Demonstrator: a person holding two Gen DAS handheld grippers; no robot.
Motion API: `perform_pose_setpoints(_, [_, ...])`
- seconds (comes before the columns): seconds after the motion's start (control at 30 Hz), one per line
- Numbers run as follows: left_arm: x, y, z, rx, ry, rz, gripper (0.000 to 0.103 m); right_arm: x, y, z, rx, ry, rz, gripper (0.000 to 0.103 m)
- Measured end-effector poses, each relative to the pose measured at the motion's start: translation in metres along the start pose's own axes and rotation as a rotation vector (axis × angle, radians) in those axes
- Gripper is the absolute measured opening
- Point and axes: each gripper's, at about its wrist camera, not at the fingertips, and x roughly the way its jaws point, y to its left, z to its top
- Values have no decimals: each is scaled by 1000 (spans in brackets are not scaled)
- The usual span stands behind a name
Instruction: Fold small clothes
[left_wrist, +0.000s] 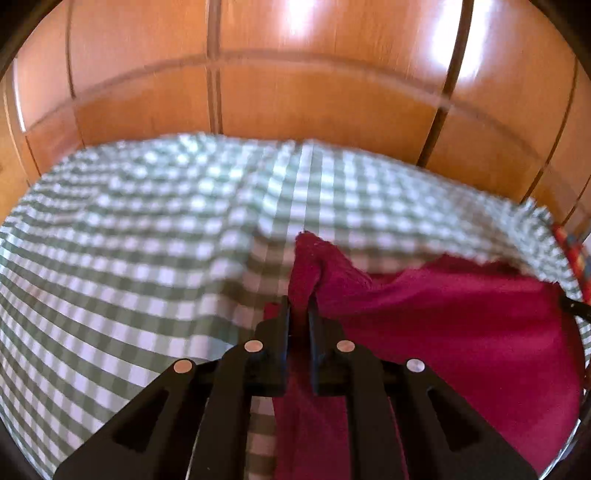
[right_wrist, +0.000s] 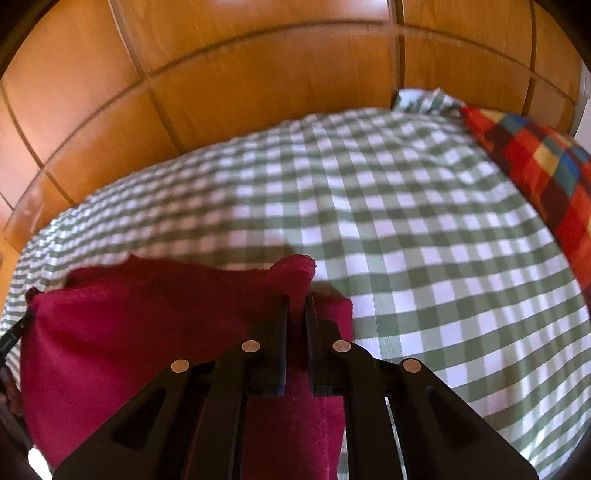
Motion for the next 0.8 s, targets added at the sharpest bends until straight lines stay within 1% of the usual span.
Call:
perform_pose_setpoints(0.03, [5, 0, -2, -1, 13, 10, 16, 1, -2, -1, 12, 3, 7, 7])
perform_pose_setpoints(0.07, [7, 1, -3, -6, 17, 10, 17, -1, -5, 0, 18, 3, 15, 8])
perform_pose_setpoints(0.1, [3, 2, -3, -15, 11, 6, 19, -4, -6, -1, 21, 2, 32, 11])
perform_pose_setpoints(0.13, [-4, 5, -3, -32, 4, 9, 29, -10, -9, 0, 21, 1, 49, 15])
perform_pose_setpoints(0.17, [-10, 7, -4, -43, 0, 13, 37, -19, -13, -1, 23, -9, 65, 24])
perform_pose_setpoints(0.2, [-21, 13, -8, -59, -13, 0, 38, -27, -16, -3, 29, -22, 86, 34])
perform_pose_setpoints(0.27, [-37, 21, -17, -73, -40, -36, 37, -54, -27, -13, 56, -61, 150, 42])
perform_pose_setpoints(0.3, [-48, 25, -26, -73, -51, -54, 37, -69, -35, -23, 68, -71, 190, 42])
perform_pose_setpoints(0.37, [-63, 32, -44, -68, -58, -88, 37, -88, -42, -40, 70, -65, 242, 42])
perform_pose_setpoints(0.4, [-71, 35, -56, -65, -57, -104, 37, -100, -47, -54, 66, -56, 275, 42])
perform_pose_setpoints(0.43, [-77, 37, -65, -65, -56, -112, 37, -108, -48, -67, 61, -44, 296, 42])
perform_pose_setpoints(0.5, [-93, 44, -92, -80, -49, -155, 38, -119, -47, -88, 51, -11, 331, 42])
perform_pose_setpoints(0.57, [-104, 49, -111, -93, -46, -182, 41, -129, -43, -116, 30, 30, 362, 42])
perform_pose_setpoints(0.6, [-110, 50, -123, -101, -47, -197, 42, -131, -41, -127, 18, 48, 371, 42])
perform_pose_setpoints(0.67, [-117, 52, -144, -114, -38, -231, 43, -130, -32, -149, -10, 75, 348, 42])
perform_pose_setpoints(0.77, [-122, 48, -163, -125, -24, -275, 43, -123, -34, -158, 19, 79, 328, 42])
perform_pose_setpoints(0.8, [-122, 47, -166, -122, -24, -278, 43, -120, -36, -158, 32, 83, 319, 35])
